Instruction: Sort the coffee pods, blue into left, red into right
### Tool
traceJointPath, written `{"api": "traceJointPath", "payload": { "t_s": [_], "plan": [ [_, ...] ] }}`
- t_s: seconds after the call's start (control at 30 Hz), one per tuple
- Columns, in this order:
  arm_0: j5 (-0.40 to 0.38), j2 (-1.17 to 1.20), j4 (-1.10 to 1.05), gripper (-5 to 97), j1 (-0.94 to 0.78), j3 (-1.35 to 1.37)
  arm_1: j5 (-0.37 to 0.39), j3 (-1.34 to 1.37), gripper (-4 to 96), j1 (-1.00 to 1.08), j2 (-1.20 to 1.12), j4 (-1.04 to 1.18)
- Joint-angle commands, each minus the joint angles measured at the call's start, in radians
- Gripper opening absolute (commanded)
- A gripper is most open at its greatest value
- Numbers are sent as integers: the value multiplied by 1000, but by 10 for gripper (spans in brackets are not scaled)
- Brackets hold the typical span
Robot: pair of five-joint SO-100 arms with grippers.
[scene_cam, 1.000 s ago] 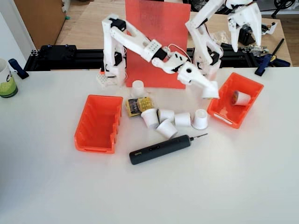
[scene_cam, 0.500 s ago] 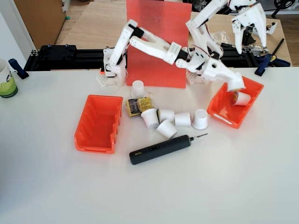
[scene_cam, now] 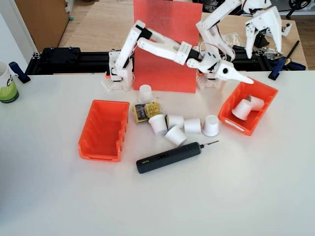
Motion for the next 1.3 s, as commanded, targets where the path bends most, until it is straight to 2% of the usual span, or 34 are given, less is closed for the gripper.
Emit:
{"api": "traceJointPath", "payload": {
  "t_s": [0.0,0.07,0.1,0.13,0.2,0.3,0.37,0.4,0.57,0.63,0.73,0.77,0.87,0.93,1.0,1.1,1.27],
  "plan": [
    [31,75,15,256,0,-51,-15,-9,365,-2,3,-9],
    [35,80,18,225,12,-49,-32,-18,362,8,3,2],
    [38,94,35,222,23,-48,-67,-23,362,37,3,11],
    [41,126,95,222,37,-43,-147,-26,363,106,3,18],
    [29,225,374,233,74,-35,-380,-18,372,316,3,5],
    [0,495,695,238,127,147,-681,57,376,606,2,-109],
    [-37,676,825,239,166,279,-762,160,376,730,2,-218],
    [-37,765,825,239,186,359,-776,218,376,764,-8,-272],
    [-117,1104,877,235,281,695,-508,518,382,790,-89,-515],
    [-167,1215,884,235,321,819,-377,598,400,810,-138,-609],
    [-207,1347,888,234,362,940,-184,644,411,857,-195,-612],
    [-207,1376,907,234,368,956,-144,647,412,884,-207,-597],
    [-213,1434,1011,234,379,953,-94,658,416,966,-256,-597],
    [-288,1483,1101,235,417,956,-86,658,416,1019,-299,-626],
    [-367,1563,1166,233,469,980,-143,653,418,1085,-360,-690],
    [-390,1638,1206,221,518,992,-215,649,417,1152,-457,-796],
    [-420,1649,1207,199,594,992,-238,618,417,1180,-595,-897]
  ]
}}
